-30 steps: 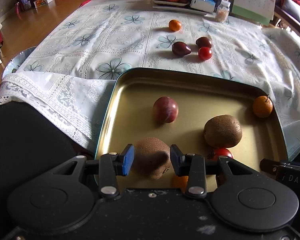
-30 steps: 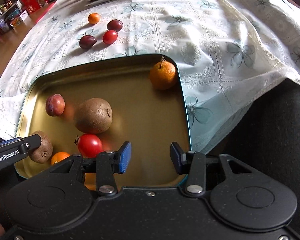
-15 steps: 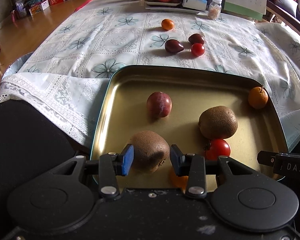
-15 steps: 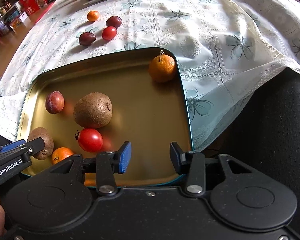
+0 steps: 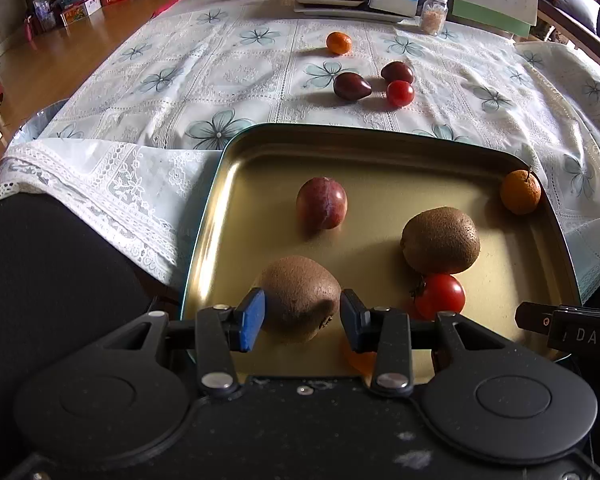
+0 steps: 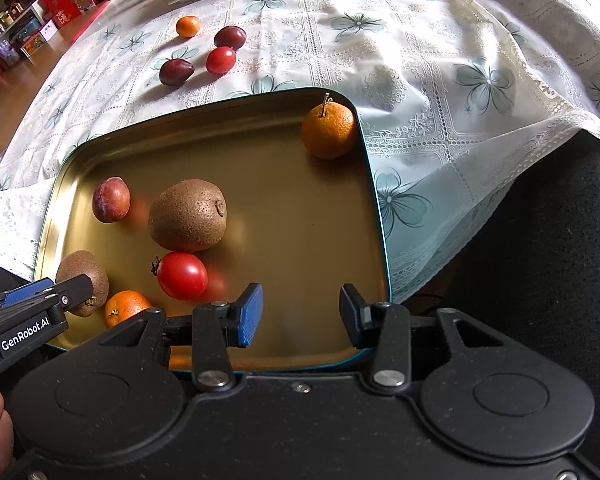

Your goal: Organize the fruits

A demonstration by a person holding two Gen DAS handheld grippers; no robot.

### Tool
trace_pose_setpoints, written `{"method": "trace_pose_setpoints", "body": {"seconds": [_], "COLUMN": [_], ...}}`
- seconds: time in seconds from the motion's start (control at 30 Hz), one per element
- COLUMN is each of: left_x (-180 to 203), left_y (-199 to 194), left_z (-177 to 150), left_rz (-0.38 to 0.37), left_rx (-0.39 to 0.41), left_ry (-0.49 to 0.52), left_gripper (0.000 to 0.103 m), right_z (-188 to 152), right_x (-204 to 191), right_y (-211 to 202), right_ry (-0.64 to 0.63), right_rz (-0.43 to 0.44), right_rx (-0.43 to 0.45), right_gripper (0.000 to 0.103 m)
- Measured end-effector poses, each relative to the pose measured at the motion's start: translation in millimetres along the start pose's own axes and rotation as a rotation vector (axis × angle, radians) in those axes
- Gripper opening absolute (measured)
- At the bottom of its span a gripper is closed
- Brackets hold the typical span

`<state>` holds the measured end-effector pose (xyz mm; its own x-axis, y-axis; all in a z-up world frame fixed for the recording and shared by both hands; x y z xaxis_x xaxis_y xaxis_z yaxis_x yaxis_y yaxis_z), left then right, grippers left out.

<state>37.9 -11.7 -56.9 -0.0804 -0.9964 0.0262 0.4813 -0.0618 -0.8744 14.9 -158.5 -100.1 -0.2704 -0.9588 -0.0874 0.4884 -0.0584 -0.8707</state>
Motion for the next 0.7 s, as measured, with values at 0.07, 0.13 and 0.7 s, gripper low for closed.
{"method": "trace_pose_setpoints", "body": {"seconds": [0.07, 0.13, 0.7], "left_x": [-0.4, -0.5, -0.6], "left_y": [0.6, 0.6, 0.8], "left_z": [-0.5, -0.8, -3.8], "left_rz": [0.000, 0.001, 0.001], "left_rx": [-0.004, -0.007, -0.022], "left_ry": [-0.004, -0.002, -0.001], "left_gripper": [0.041, 0.041, 0.041], "right_z": [-0.1, -0.6, -1.1], "right_x": [0.1, -0.1, -1.4], "right_y": [-0.4, -0.8, -0.7], "right_ry": [-0.002, -0.003, -0.013], "right_rz": [0.001, 0.001, -0.004], "right_rx": [0.003, 0.005, 0.002], "right_gripper": [0.051, 0.051, 0.051]}}
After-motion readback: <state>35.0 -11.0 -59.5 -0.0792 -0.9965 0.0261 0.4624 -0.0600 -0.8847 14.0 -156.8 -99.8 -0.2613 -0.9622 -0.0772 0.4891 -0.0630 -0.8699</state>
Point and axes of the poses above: each gripper's, at about its wrist camera, not at the fingertips, and y roughly the way its jaws point, x to its right, z to its top, the point moved 6 cm from there along y, roughly the way its jaws point, and after that the axes turned 1 degree about -y, right-handed, at the moved point
